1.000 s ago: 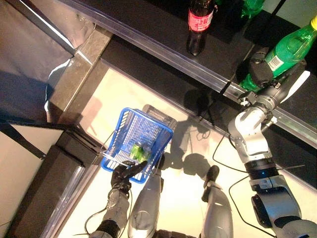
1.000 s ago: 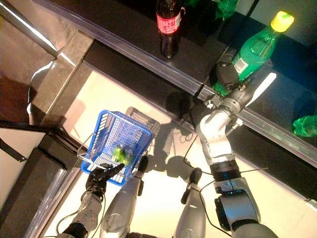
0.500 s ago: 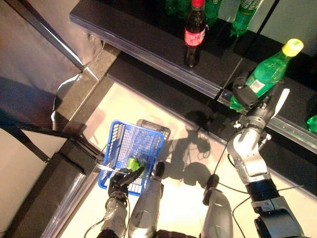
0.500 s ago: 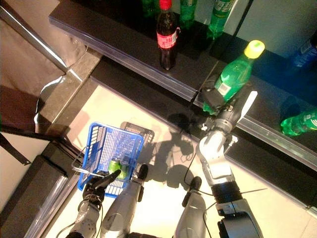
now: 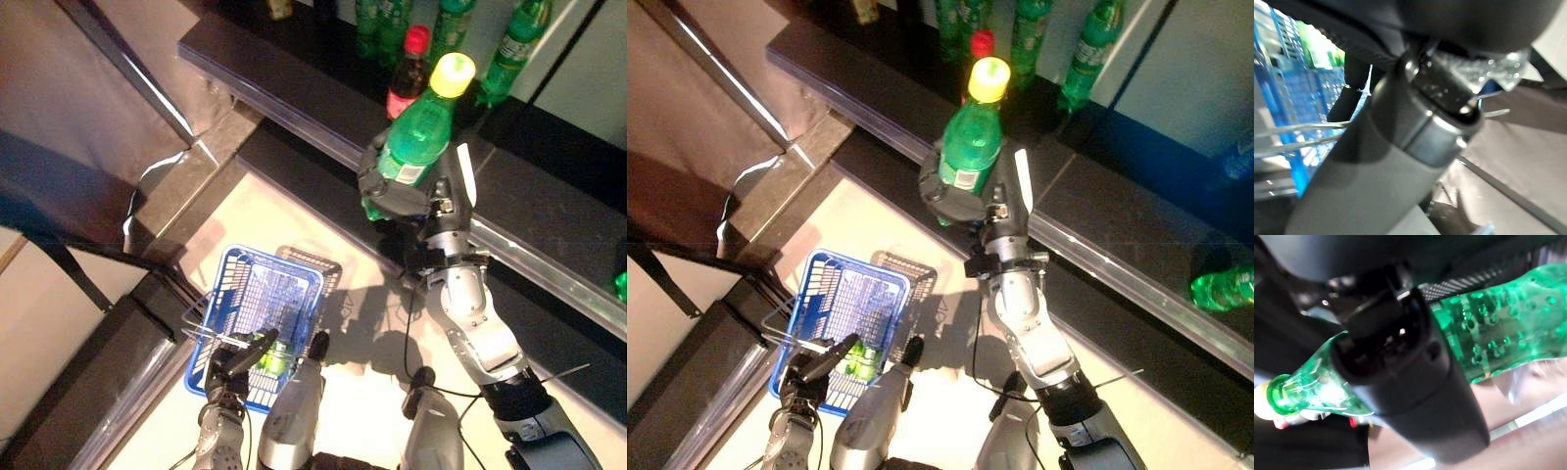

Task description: Pick up the drink and place into the basket.

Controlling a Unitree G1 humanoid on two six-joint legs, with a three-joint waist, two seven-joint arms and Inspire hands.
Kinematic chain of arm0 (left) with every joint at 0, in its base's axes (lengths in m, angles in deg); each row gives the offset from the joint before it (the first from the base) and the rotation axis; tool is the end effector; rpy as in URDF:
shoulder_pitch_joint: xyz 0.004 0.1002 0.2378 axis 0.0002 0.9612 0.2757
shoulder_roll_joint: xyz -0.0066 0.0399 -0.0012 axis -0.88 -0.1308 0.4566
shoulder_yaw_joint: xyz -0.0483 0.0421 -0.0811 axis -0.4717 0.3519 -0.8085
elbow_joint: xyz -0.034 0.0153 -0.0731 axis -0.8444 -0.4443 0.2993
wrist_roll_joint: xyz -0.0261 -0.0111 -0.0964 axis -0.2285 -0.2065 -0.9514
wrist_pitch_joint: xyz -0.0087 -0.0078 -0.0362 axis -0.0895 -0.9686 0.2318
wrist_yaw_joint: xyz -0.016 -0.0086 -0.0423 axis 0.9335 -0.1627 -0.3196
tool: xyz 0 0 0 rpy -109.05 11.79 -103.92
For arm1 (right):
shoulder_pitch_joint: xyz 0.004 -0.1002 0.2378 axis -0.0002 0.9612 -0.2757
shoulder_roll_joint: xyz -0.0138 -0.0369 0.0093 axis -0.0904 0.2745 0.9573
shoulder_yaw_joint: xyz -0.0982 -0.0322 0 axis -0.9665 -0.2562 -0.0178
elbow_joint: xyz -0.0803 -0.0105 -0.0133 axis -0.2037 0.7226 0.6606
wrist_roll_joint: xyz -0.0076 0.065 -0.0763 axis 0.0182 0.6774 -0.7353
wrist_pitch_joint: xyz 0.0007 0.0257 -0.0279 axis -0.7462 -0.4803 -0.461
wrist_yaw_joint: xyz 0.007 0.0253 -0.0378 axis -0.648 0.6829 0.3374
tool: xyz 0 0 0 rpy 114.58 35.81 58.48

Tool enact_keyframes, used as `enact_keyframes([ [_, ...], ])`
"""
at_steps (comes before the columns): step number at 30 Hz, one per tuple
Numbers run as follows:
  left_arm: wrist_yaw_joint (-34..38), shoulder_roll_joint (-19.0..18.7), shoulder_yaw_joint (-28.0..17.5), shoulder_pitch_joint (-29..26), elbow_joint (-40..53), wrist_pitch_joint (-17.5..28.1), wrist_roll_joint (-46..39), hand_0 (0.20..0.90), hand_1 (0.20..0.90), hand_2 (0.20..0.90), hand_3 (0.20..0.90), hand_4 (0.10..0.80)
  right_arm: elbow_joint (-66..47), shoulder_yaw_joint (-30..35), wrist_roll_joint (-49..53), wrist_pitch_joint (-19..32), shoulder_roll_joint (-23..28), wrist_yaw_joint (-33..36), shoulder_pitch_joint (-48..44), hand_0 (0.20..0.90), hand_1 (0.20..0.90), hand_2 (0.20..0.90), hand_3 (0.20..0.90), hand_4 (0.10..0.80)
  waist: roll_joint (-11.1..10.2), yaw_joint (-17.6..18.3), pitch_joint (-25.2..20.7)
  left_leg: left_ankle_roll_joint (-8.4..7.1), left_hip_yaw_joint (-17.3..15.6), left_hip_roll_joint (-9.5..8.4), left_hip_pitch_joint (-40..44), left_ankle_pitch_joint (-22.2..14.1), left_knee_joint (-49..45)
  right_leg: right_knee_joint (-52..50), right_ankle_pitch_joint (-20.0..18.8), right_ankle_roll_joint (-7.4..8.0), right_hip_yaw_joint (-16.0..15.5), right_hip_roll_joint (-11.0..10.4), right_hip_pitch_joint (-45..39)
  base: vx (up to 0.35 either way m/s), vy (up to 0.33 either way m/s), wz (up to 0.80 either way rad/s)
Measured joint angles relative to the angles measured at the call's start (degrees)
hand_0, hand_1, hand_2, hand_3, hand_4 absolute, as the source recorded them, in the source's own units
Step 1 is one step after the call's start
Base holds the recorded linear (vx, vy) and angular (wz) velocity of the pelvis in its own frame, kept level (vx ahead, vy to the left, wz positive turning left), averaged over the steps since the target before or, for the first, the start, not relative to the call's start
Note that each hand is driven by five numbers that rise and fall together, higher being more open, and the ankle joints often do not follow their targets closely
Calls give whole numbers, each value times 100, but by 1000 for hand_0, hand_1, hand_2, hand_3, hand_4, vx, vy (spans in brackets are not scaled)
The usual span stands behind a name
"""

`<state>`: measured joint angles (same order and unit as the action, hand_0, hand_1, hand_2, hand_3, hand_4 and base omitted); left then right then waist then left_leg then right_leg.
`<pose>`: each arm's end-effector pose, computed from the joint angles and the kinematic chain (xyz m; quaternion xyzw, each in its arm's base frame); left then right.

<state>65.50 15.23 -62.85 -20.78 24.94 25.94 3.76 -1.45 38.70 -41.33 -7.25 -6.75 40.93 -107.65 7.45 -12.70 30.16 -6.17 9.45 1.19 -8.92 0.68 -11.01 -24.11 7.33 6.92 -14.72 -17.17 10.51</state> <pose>0.1405 0.1799 -0.0541 -0.3206 0.1514 0.1802 0.9175 0.2432 -0.1252 0.1549 -0.0041 -0.2615 0.0855 0.9614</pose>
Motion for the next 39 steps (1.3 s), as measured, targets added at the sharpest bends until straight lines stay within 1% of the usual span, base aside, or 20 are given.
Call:
enact_keyframes([
  [4, -54, -47, -3, 155, 469, -97, 7, 300, 300, 300, 200, 100, -100, -209, 27, -144, -10, -140, 21, 300, 300, 300, 200, 100, 6, -211, -2, -34, 146, -46, 34, 7, -8, -165, 136, -2, -123, -65, -75, 46, -21, 21],
  [5, -70, -80, -3, 181, 615, -185, 21, 300, 300, 300, 200, 100, -99, -284, 34, -203, -4, -143, 51, 300, 300, 300, 200, 100, 6, -264, -2, -48, 228, -60, 57, -2, -5, -179, 183, 1, -211, -89, -140, 38, -46, 25],
  [7, -107, -126, 1, 200, 744, -251, 28, 300, 300, 300, 200, 100, -100, -387, 48, -321, 8, -162, 57, 300, 300, 300, 200, 100, -1, -338, -5, -49, 273, -53, 93, -16, -2, -184, 211, -5, -255, -84, -201, 27, -54, 19],
  [9, -155, -253, 8, 246, 1087, -456, 64, 300, 300, 300, 200, 100, -99, -555, 52, -398, 9, -164, 78, 300, 300, 300, 200, 100, -2, -447, -6, -65, 395, -53, 99, -23, -3, -187, 250, -7, -393, -87, -293, 24, -48, 22],
  [12, -185, -353, 5, 284, 1362, -509, 82, 300, 300, 300, 200, 100, -99, -715, 54, -430, 9, -189, 103, 300, 300, 300, 200, 100, -4, -616, -7, -71, 466, -63, 103, -20, -2, -204, 291, 2, -415, -82, -333, 27, -49, 15],
  [13, -193, -388, -19, 311, 1491, -603, 76, 300, 300, 300, 200, 100, -99, -748, 57, -432, 6, -188, 109, 300, 300, 300, 200, 100, -5, -645, -8, -86, 510, -72, 103, -18, -3, -198, 297, 7, -443, -83, -352, 40, -64, 21],
  [14, -303, -499, -22, 359, 1709, -738, 78, 300, 300, 300, 200, 100, -98, -809, 82, -442, 6, -186, 117, 300, 300, 300, 200, 100, -9, -671, -9, -103, 572, -76, 107, -10, -5, -186, 310, 10, -530, -88, -426, 33, -55, 22],
  [15, -375, -548, -22, 385, 1825, -813, 77, 300, 300, 300, 200, 100, -97, -827, 131, -448, 6, -185, 127, 300, 300, 300, 200, 100, -27, -693, -18, -103, 592, -79, 109, -12, -1, -181, 327, 11, -539, -88, -443, 25, -40, 21],
  [17, -585, -691, -20, 436, 2156, -969, 78, 300, 300, 300, 200, 100, -76, -899, 179, -460, -6, -172, 127, 300, 300, 300, 200, 100, -58, -845, -32, -118, 652, -86, 137, -23, -3, -186, 355, 14, -578, -86, -500, 27, -31, 12],
  [19, -720, -784, -20, 432, 2308, -1027, 79, 300, 300, 300, 200, 100, -49, -952, 192, -468, -7, -137, 127, 300, 300, 300, 200, 100, -70, -926, -38, -134, 688, -91, 181, -36, -6, -181, 378, 16, -618, -93, -568, 24, -33, 12],
  [20, -799, -915, -23, 444, 2462, -1062, 79, 300, 300, 300, 200, 100, -47, -1006, 220, -468, -31, -113, 126, 300, 300, 300, 200, 100, -89, -983, -48, -135, 732, -101, 180, -38, -7, -185, 396, 26, -677, -103, -612, 26, -36, 14],
  [24, -1003, -1358, -34, 450, 2913, -1306, 93, 300, 300, 300, 200, 100, 95, -1090, 282, -469, -105, 5, 130, 300, 300, 300, 200, 100, -143, -1112, -73, -147, 854, -147, 181, -44, -17, -194, 460, 44, -692, -106, -686, 26, -39, 18],
  [26, -1145, -1465, -39, 448, 3068, -1389, 154, 300, 300, 300, 200, 100, 160, -1114, 324, -471, -106, 27, 130, 300, 300, 300, 200, 100, -147, -1230, -76, -148, 872, -158, 181, -46, -21, -180, 464, 47, -693, -107, -700, 14, -58, 9],
  [32, -1491, -1728, -56, 449, 3381, -1616, 201, 300, 300, 300, 200, 100, 236, -1225, 461, -478, -138, 201, 130, 300, 300, 300, 200, 100, -181, -1385, -92, -156, 969, -171, 175, -46, -17, -164, 487, 66, -709, -93, -751, 3, -69, 7],
  [36, -1853, -2042, -63, 441, 3688, -1757, 301, 300, 300, 300, 200, 100, 683, -1326, 519, -477, -478, 275, 129, 300, 300, 300, 200, 100, -319, -1444, -161, -168, 992, -174, 167, -56, -10, -159, 506, 68, -726, -94, -756, 8, -40, 3],
  [39, -1988, -2234, -70, 387, 3911, -1830, 384, 300, 300, 300, 200, 100, 930, -1442, 518, -478, -520, 329, 133, 300, 300, 300, 200, 100, -336, -1518, -169, -169, 992, -174, 166, -58, -12, -155, 506, 69, -727, -93, -758, 30, -47, 0],
])
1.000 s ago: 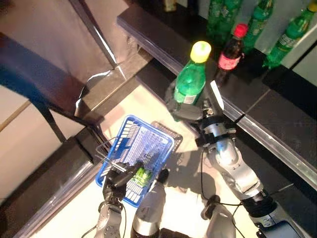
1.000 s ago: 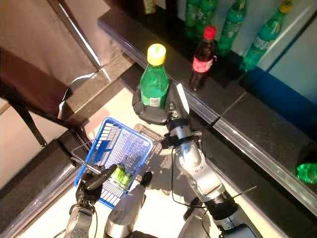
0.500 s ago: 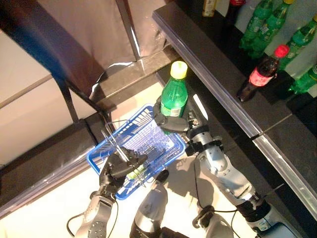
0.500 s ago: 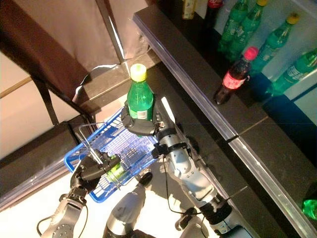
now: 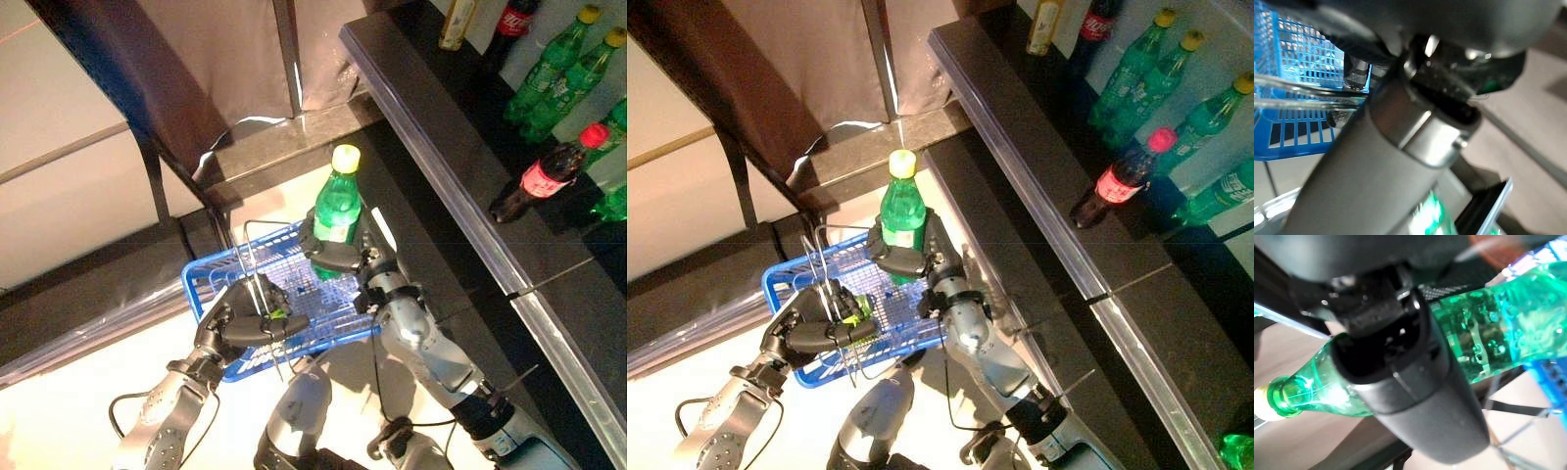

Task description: Pick up the drink and place into the basket.

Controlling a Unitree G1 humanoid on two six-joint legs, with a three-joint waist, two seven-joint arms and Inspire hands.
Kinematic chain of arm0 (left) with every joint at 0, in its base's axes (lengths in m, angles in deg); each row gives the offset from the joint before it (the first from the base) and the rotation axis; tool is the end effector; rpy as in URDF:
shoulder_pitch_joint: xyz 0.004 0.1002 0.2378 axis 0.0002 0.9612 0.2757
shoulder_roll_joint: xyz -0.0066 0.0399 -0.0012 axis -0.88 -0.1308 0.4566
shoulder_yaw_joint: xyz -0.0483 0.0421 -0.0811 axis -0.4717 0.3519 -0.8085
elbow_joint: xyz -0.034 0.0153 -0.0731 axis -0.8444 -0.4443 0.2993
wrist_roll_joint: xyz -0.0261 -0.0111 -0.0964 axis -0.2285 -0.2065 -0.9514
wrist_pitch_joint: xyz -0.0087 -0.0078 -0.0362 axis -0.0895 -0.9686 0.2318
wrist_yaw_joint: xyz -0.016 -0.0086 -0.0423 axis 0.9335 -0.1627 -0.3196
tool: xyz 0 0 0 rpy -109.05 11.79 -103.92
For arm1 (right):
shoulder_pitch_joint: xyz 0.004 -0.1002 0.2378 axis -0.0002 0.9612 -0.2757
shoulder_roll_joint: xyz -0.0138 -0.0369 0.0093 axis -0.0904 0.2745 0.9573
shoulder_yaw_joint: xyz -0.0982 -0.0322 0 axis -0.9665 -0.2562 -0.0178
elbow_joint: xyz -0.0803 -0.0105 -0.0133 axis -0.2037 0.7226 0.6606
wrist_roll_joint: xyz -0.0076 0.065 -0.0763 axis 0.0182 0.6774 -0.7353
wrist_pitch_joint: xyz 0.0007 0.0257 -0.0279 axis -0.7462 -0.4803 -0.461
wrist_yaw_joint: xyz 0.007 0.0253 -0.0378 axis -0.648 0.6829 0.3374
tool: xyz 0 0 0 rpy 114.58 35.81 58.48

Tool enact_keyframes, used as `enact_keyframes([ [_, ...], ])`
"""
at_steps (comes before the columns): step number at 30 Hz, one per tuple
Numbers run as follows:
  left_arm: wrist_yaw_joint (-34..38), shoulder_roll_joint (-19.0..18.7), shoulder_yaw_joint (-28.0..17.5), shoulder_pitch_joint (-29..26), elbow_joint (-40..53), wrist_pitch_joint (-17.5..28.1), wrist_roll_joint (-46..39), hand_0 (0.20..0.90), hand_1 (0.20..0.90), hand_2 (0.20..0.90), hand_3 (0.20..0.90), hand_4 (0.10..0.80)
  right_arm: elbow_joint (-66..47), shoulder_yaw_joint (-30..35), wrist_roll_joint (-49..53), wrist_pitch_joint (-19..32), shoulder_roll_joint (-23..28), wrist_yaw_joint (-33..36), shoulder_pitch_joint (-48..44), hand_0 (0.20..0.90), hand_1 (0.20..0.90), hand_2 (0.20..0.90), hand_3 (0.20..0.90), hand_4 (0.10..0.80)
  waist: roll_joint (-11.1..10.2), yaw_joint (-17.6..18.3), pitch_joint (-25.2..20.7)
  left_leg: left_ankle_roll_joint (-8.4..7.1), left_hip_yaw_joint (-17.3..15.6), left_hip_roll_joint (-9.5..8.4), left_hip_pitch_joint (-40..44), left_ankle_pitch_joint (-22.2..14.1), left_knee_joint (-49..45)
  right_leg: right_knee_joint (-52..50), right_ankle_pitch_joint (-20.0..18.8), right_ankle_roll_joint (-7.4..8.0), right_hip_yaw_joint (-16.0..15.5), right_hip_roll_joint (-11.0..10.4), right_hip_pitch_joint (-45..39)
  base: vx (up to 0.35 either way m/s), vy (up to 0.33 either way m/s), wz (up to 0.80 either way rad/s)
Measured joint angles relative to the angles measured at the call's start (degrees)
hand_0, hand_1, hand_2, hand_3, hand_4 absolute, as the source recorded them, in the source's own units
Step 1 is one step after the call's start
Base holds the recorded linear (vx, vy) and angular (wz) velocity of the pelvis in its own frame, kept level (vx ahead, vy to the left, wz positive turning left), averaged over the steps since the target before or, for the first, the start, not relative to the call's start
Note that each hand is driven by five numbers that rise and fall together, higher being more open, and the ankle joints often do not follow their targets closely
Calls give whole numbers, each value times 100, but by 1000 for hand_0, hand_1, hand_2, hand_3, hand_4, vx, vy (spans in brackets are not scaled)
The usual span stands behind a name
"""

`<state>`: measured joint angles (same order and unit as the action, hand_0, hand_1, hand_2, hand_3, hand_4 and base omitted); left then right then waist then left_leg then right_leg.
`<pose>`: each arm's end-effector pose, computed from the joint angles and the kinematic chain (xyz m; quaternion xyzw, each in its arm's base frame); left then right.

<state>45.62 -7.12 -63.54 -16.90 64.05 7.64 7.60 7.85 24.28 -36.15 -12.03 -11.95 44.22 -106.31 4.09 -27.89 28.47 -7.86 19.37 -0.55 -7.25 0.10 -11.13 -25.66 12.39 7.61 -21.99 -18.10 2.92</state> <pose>0.1635 0.2185 0.0554 -0.1697 0.0216 -0.2069 0.9633 0.2341 -0.0788 0.0983 0.0143 -0.0806 0.1481 0.9856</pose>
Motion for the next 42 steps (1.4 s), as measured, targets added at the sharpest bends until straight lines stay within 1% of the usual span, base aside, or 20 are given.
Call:
enact_keyframes([
  [2, -163, -100, -9, -4, 198, -61, 3, 300, 300, 300, 200, 100, 184, -105, -11, -2, -4, 73, 2, 300, 300, 300, 200, 100, 0, -46, 0, -3, 11, 0, 0, -2, -5, 3, 1, 1, -13, 2, -14, 34, -33, 3],
  [6, -426, -132, -10, -9, 442, -150, 3, 300, 300, 300, 200, 100, 496, -264, -83, -2, -22, 172, 31, 300, 300, 300, 200, 100, -2, -51, -1, -4, 101, -6, 1, -2, -14, 70, 0, 1, -131, 13, -119, 15, -29, 13],
  [11, -678, -217, -10, -15, 551, -176, -1, 300, 300, 300, 200, 100, 933, -292, -193, -11, -163, 289, 158, 300, 300, 300, 200, 100, -15, -97, -7, -10, 143, -19, 3, -7, -13, 117, 3, 6, -131, 29, -160, 7, -38, 4],
  [14, -857, -265, -10, -69, 581, -200, -1, 300, 300, 300, 200, 100, 1496, -342, -260, -13, -248, 321, 176, 300, 300, 300, 200, 100, -29, -163, -15, -20, 145, -18, 1, -5, -9, 141, 3, 7, -136, 35, -165, 1, -23, 0],
  [17, -884, -314, -23, -99, 581, -199, 2, 300, 300, 300, 200, 100, 1812, -394, -320, -17, -259, 322, 242, 300, 300, 300, 200, 100, -40, -184, -21, -29, 153, -24, -1, -1, -8, 163, 3, 9, -140, 37, -178, 3, -22, 1],
  [20, -970, -483, -24, -102, 582, -199, 4, 300, 300, 300, 200, 100, 2232, -460, -365, -17, -344, 316, 370, 300, 300, 300, 200, 100, -112, -199, -58, -31, 156, -27, -10, -8, -3, 190, 4, 12, -146, 40, -180, -4, -32, 1],
  [23, -1020, -542, -59, -103, 582, -199, 4, 300, 300, 300, 200, 100, 2433, -465, -365, -17, -364, 314, 524, 300, 300, 300, 200, 100, -123, -205, -63, -30, 158, -33, -16, -9, -4, 202, 4, 12, -143, 40, -181, -9, -28, 1],
  [25, -1062, -573, -63, -102, 582, -201, 16, 300, 300, 300, 200, 100, 2692, -448, -370, 142, -484, 315, 579, 300, 300, 300, 200, 100, -150, -202, -78, -33, 161, -28, -19, -11, -2, 201, 6, 18, -145, 44, -172, -8, -43, 0],
  [29, -1146, -622, -60, -123, 582, -237, 32, 300, 300, 300, 200, 100, 3093, -443, -410, 181, -730, 310, 620, 300, 300, 300, 200, 100, -215, -184, -112, -13, 167, -21, -21, -43, -6, 245, 6, 18, -130, 39, -161, 0, 0, 0],
  [30, -1179, -691, -59, -136, 582, -278, 32, 300, 300, 300, 200, 100, 3235, -446, -539, 169, -833, 310, 615, 300, 300, 300, 200, 100, -238, -188, -125, -4, 170, -22, -22, -55, -8, 264, 4, 20, -128, 42, -172, 0, 0, 0],
  [35, -1180, -726, -19, -147, 582, -523, 92, 300, 300, 300, 200, 100, 3799, -449, -740, -140, -1088, 286, 459, 300, 300, 300, 200, 100, -297, -202, -157, -15, 170, -46, -54, -51, -12, 307, 2, 24, -131, 63, -168, 0, 0, 0],
  [37, -1166, -716, 37, -182, 582, -679, 265, 300, 300, 300, 200, 100, 4346, -429, -508, -342, -1241, 291, 184, 300, 300, 300, 200, 100, -298, -209, -158, -14, 174, -47, -55, -51, -13, 318, 1, 26, -138, 67, -177, 29, -42, 1],
  [39, -1141, -714, 85, -355, 582, -838, 366, 300, 300, 300, 200, 100, 4772, -353, -326, -389, -1364, 285, -58, 300, 300, 300, 200, 100, -303, -240, -161, -16, 182, -38, -55, -53, -18, 319, 3, 30, -147, 78, -183, 41, -62, 1],
  [42, -1140, -721, 325, -638, 588, -1033, 389, 300, 300, 300, 200, 100, 5439, -211, -40, -602, -1528, 220, -507, 300, 300, 300, 200, 100, -315, -351, -167, -24, 190, -33, -50, -59, -26, 322, 4, 31, -151, 94, -218, 51, -56, 2],
])
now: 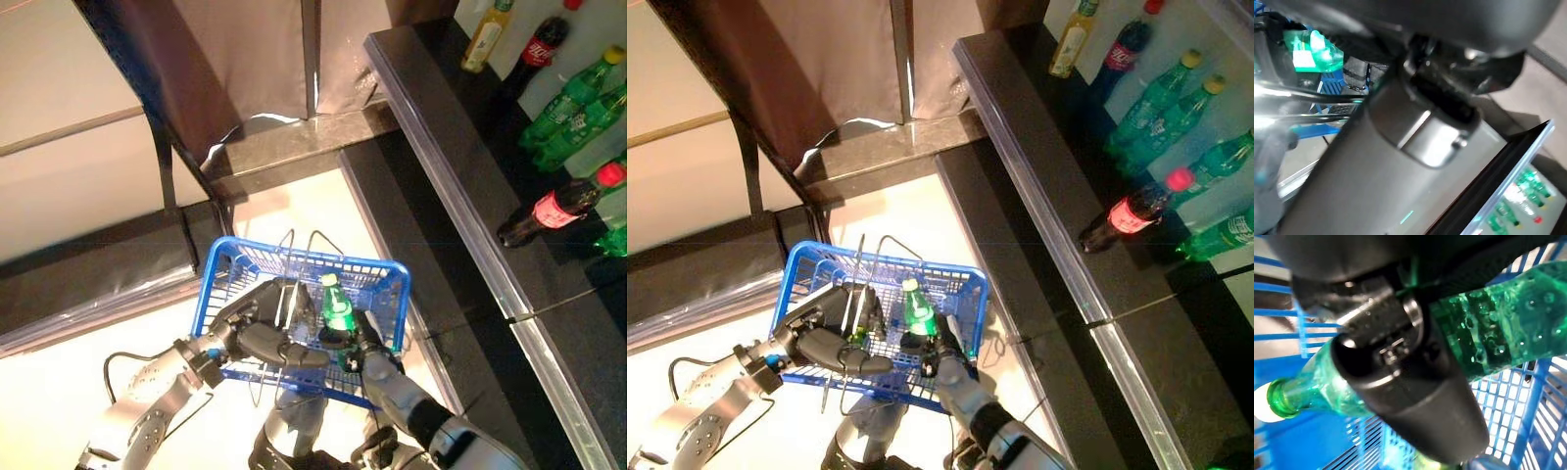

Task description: Pick up the drink and place into the basket.

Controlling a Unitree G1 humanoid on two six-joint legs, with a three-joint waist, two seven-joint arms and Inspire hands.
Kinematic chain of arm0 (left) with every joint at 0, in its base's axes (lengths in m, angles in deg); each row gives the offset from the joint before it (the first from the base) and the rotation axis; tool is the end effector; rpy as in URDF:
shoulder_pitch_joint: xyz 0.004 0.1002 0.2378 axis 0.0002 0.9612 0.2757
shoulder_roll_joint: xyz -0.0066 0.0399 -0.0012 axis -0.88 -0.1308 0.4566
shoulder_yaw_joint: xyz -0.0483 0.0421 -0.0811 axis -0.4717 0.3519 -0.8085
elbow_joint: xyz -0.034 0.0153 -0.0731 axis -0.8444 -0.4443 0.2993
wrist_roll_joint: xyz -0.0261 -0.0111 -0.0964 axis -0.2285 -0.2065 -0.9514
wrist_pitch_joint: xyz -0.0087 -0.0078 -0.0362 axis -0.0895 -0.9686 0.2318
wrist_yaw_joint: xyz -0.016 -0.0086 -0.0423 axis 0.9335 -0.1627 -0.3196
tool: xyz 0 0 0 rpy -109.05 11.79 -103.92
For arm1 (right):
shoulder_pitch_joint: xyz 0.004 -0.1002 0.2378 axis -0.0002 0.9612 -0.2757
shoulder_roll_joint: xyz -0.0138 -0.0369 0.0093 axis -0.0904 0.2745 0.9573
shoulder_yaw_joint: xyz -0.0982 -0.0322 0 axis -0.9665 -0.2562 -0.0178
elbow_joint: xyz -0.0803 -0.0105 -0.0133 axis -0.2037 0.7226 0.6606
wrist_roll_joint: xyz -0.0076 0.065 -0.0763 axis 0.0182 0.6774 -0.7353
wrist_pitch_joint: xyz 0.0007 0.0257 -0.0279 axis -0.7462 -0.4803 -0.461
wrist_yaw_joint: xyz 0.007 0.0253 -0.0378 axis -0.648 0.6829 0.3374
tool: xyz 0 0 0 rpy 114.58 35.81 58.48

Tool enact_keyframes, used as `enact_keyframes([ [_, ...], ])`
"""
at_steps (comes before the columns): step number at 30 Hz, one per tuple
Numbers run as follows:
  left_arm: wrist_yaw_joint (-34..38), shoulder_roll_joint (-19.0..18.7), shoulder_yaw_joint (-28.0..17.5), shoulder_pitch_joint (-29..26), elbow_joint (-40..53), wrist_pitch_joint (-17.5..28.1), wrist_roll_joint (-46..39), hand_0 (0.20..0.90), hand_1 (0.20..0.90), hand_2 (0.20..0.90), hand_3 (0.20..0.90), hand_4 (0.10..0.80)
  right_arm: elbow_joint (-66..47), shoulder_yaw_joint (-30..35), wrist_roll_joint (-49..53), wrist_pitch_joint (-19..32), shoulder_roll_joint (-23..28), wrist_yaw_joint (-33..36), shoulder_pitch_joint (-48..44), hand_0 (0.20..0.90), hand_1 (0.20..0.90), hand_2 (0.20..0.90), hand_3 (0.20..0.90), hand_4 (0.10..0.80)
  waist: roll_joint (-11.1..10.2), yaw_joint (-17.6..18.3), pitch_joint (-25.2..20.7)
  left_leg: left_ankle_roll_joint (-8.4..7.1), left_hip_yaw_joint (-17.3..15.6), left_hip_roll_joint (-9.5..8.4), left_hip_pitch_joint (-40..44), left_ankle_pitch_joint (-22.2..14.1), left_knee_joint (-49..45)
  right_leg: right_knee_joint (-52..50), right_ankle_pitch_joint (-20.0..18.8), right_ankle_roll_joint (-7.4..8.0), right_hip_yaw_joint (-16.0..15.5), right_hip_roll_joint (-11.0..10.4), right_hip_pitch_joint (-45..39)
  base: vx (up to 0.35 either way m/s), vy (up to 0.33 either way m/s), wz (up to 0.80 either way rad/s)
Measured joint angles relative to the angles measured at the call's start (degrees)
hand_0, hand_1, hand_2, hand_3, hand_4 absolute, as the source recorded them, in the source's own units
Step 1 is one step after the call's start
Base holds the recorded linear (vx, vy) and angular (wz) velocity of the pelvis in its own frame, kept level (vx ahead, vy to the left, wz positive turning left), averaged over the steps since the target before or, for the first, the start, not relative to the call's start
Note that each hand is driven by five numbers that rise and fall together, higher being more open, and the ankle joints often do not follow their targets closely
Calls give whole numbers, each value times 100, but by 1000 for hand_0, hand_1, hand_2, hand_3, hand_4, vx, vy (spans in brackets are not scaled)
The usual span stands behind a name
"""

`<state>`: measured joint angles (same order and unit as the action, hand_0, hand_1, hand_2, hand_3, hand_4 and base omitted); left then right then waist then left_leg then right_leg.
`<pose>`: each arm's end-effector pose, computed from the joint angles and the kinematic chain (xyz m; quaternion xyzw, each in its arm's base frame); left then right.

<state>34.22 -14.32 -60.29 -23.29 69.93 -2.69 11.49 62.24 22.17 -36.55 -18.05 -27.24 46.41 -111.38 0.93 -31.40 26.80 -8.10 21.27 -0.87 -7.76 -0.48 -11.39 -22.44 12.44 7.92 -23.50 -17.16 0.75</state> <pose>0.1819 0.2101 0.0841 -0.0763 0.0519 -0.3879 0.9171 0.2355 -0.0726 -0.0310 -0.1260 0.2982 0.0304 0.9457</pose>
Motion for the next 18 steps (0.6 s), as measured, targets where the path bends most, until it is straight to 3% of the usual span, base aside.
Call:
enact_keyframes([
  [5, 71, -59, 110, -158, 13, -129, 14, 300, 300, 300, 200, 100, 634, 193, 431, -447, -46, -177, -285, 300, 300, 300, 200, 100, -57, -133, -31, 21, 126, -64, 37, -55, -70, 162, 5, 8, 19, 48, -167, 45, -44, 12],
  [11, 89, -195, 158, -368, 36, -472, 22, 300, 300, 300, 200, 100, 1325, 439, 1208, -611, -141, -589, -580, 300, 300, 300, 200, 100, -280, -178, -156, 28, 138, -51, 61, -103, -105, 297, -14, 8, 14, 135, -267, 54, -54, 3],
  [16, 94, -200, 193, -497, 53, -614, 21, 300, 300, 300, 200, 100, 1496, 447, 1445, -681, -151, -796, -678, 300, 300, 300, 200, 100, -329, -218, -184, 31, 150, -38, 66, -156, -182, 458, -73, 21, 14, 216, -377, 47, -38, 1],
  [17, 94, -201, 193, -534, 53, -670, 21, 300, 300, 300, 200, 100, 1519, 461, 1478, -682, -156, -818, -687, 338, 338, 338, 244, 144, -336, -237, -188, 32, 150, -37, 66, -157, -183, 472, -80, 19, 14, 220, -382, 80, -39, -1],
  [18, 94, -213, 193, -567, 53, -716, 21, 300, 300, 300, 200, 100, 1562, 473, 1499, -685, -175, -827, -690, 542, 542, 542, 483, 383, -359, -261, -201, 33, 150, -35, 66, -161, -184, 497, -91, 17, 15, 228, -391, 58, -21, 0],
])
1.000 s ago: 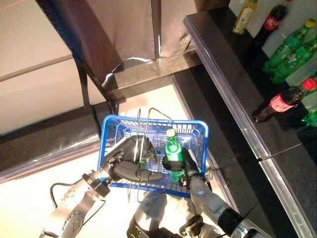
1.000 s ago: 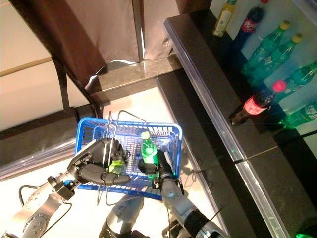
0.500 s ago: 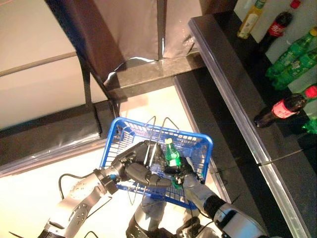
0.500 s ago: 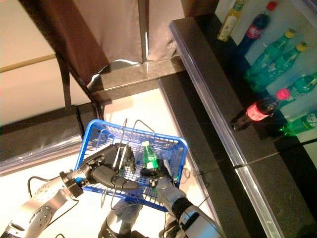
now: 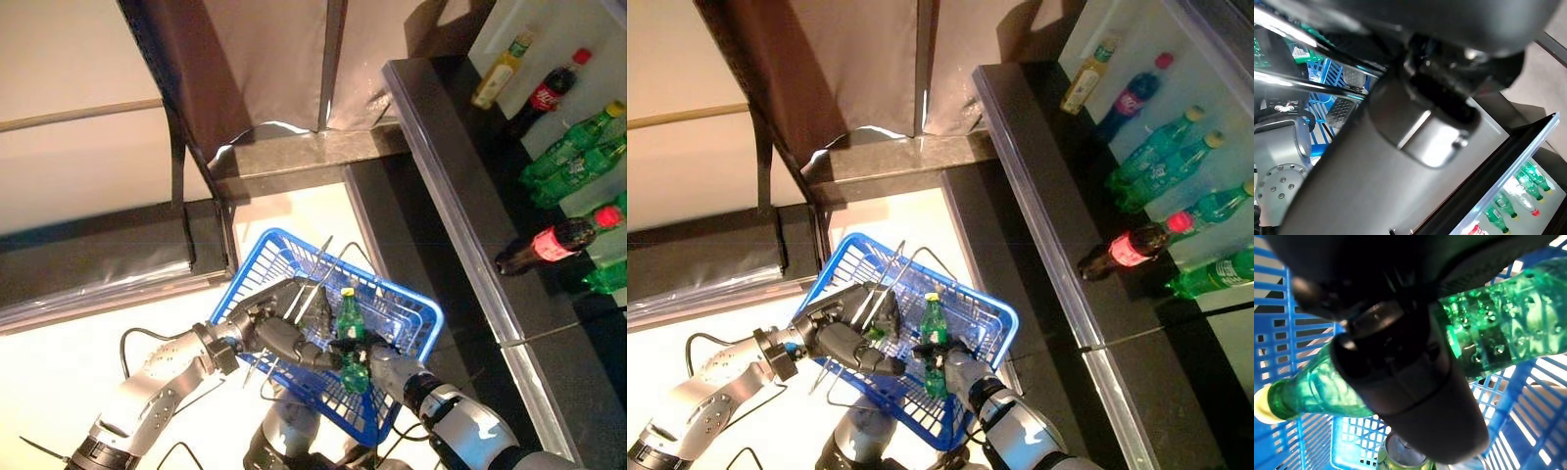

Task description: Pick up the drink and place into the basket.

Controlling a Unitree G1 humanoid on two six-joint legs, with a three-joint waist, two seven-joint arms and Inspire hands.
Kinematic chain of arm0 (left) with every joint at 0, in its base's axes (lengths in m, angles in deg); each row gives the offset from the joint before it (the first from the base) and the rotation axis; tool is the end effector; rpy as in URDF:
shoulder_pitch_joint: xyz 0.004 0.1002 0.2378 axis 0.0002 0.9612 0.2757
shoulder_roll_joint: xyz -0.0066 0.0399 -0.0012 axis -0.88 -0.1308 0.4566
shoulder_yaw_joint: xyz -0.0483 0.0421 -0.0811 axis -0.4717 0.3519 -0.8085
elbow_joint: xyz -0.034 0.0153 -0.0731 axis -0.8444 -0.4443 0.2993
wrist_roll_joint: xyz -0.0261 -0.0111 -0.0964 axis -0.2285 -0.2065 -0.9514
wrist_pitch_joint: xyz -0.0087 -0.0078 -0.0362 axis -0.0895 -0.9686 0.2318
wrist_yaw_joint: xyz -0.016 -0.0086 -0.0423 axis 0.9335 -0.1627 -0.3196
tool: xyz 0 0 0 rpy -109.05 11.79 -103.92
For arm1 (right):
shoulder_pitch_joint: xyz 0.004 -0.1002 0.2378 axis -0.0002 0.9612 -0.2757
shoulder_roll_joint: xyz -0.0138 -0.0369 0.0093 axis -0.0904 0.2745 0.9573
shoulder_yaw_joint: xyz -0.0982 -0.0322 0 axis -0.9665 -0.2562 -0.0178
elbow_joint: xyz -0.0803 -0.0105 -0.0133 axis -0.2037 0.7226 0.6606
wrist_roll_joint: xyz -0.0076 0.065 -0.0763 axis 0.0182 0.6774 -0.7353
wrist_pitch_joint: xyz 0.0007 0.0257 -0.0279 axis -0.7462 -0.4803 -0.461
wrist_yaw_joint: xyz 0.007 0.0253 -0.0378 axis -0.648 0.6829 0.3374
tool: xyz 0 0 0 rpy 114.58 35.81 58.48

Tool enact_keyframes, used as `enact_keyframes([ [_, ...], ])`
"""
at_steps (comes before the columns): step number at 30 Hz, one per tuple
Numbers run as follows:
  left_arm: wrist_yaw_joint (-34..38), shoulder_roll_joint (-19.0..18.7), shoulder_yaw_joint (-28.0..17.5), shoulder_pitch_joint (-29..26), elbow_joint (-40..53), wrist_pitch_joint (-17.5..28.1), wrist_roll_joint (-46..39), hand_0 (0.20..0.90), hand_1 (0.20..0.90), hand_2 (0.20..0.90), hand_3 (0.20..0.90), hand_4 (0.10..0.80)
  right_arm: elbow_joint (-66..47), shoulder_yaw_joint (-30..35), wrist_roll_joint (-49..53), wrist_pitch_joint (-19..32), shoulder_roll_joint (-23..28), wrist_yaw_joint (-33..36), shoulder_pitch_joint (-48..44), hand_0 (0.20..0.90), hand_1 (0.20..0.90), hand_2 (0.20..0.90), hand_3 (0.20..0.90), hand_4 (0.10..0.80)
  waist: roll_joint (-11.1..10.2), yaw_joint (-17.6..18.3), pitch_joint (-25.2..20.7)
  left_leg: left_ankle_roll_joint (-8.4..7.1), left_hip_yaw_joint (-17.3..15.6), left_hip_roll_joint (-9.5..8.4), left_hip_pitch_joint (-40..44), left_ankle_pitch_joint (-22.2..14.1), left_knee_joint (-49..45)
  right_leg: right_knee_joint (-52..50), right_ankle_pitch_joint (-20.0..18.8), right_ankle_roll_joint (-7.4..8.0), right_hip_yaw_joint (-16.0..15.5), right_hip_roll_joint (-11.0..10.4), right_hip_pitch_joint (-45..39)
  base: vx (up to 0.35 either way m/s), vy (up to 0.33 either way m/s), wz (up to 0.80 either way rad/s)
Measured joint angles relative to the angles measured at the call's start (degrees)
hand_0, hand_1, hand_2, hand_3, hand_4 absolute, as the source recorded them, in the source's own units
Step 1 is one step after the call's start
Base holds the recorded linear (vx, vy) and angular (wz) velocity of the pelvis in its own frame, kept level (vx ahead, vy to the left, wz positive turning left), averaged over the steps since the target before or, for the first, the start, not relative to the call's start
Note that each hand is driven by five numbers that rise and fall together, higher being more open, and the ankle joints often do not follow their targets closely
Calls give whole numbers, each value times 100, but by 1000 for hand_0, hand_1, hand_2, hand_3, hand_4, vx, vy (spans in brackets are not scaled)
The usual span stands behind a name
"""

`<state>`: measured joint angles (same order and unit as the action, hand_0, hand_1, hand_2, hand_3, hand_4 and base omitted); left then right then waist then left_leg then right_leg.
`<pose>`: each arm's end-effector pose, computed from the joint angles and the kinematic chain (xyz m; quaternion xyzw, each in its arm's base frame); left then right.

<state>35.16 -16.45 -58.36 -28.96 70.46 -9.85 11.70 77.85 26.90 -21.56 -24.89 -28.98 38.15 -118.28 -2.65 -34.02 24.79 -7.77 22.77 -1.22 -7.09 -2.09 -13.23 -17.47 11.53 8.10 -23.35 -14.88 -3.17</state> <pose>0.1962 0.2038 0.0958 -0.0455 0.0863 -0.4105 0.9066 0.2453 -0.0888 -0.0392 -0.0205 0.4474 0.0066 0.8941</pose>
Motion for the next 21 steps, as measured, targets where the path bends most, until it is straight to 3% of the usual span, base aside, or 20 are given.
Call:
enact_keyframes([
  [1, 0, -9, 0, -2, 0, -7, 0, 300, 300, 300, 200, 100, 6, 0, 11, 0, -4, -2, 2, 599, 599, 599, 549, 449, -12, -10, -7, 2, 0, 1, 0, -2, -3, 26, -13, 6, 1, 8, -14, 52, -9, 1],
  [2, 0, -25, 0, -3, 0, -10, -1, 300, 300, 300, 200, 100, 5, 0, 44, 0, -5, -10, -1, 900, 900, 900, 900, 800, -31, -27, -18, 10, 2, 7, 9, -9, -9, 103, -49, 16, -3, 31, -61, 51, -6, 1],
  [11, 7, -173, 0, -1, -1, -53, -6, 300, 300, 300, 200, 100, -145, 92, 222, 99, -95, -166, 206, 900, 900, 900, 900, 800, -198, -31, -118, 36, -11, -1, 1, -120, -178, 311, -146, 6, 13, 117, -194, 20, -10, -1],
  [21, 1, -319, -132, 55, -2, -50, -163, 300, 300, 300, 200, 100, -1976, -5, 453, 272, -15, 477, 1072, 900, 900, 900, 900, 800, -233, -26, -138, 19, -21, 56, -36, -133, -194, 496, -256, -6, 16, 211, -225, -5, -21, -1],
])
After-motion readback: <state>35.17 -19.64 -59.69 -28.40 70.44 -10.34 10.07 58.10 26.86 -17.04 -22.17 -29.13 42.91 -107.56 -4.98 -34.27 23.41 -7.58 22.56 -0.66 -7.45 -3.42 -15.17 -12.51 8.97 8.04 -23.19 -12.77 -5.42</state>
